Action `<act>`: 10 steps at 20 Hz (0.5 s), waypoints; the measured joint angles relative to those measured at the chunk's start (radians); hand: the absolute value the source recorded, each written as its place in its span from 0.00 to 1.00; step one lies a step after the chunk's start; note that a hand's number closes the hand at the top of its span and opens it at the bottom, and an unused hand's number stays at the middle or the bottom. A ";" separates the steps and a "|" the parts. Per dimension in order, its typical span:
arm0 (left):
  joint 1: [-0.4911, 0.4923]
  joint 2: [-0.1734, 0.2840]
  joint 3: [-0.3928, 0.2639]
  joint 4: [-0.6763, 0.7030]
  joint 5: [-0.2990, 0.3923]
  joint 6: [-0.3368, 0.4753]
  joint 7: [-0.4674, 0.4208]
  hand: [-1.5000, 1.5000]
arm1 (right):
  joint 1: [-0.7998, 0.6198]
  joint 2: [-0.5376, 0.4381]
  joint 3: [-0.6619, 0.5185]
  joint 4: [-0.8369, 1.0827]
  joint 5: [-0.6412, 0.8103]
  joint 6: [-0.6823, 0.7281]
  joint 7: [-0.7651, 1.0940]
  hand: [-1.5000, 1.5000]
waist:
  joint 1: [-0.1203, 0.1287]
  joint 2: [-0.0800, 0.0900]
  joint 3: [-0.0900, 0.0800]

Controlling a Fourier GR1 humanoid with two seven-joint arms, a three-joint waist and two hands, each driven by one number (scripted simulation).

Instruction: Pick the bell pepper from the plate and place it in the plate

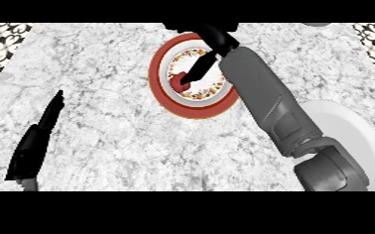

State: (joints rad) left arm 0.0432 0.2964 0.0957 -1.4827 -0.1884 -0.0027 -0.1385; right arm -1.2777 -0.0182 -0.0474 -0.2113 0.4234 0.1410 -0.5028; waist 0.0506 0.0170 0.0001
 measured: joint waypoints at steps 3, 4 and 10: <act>-0.001 -0.009 -0.009 -0.002 -0.013 0.009 -0.002 0.50 | -0.009 -0.044 -0.064 0.013 -0.054 0.002 0.016 0.00 | 0.000 0.002 0.000; 0.004 -0.013 -0.011 -0.001 -0.015 0.010 -0.008 0.50 | -0.013 -0.063 -0.085 0.020 -0.072 0.012 0.024 0.00 | 0.002 0.003 0.000; -0.009 -0.014 -0.013 -0.017 -0.015 0.006 0.011 0.50 | 0.007 -0.191 -0.200 0.051 -0.179 0.138 0.003 0.00 | 0.013 0.012 0.001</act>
State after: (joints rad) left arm 0.0344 0.2826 0.0831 -1.4993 -0.2031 0.0030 -0.1274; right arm -1.2708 -0.2090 -0.2477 -0.1602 0.2444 0.2794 -0.4999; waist 0.0632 0.0290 0.0014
